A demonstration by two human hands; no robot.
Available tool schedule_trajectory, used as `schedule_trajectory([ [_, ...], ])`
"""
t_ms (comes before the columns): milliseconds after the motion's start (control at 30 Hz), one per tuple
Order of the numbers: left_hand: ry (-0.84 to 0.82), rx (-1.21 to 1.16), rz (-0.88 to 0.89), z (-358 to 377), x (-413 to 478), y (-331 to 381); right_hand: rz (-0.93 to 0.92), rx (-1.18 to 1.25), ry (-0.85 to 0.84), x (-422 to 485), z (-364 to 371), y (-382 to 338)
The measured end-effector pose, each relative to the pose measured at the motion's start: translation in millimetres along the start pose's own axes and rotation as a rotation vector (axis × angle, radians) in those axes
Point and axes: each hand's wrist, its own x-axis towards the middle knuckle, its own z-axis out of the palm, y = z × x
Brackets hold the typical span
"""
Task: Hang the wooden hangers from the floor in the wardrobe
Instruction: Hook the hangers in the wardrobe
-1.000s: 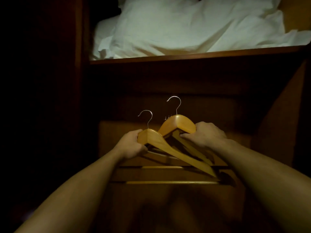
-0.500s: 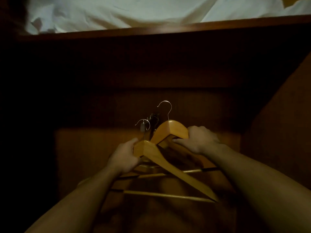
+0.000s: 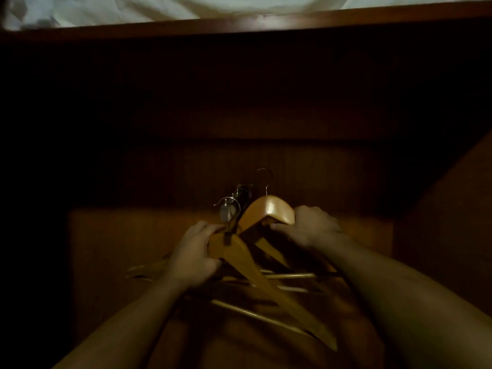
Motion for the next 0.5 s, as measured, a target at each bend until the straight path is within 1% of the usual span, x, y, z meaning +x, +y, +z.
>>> schedule_trajectory([
  [100,0.027,0.034,0.028,0.3,-2.4,-1.5,0.0,0.019,0.0,4.3,5.4,2.0],
  [200,0.048,0.043,0.053,2.7,-5.7,-2.5,-0.01,0.002,0.076,6.7,4.0,4.2],
  [300,0.029,0.027,0.04,2.9,-7.5,1.8,-0.009,0.003,0.125,10.3,-1.9,7.4],
  [433,-0.037,-0.069,0.032,2.5,-9.7,9.0,-0.046,-0.009,0.089,9.8,0.6,2.3],
  [500,-0.04,-0.075,0.025,3.3,-10.2,9.5,-0.066,-0.027,0.059,7.6,8.1,-5.1],
])
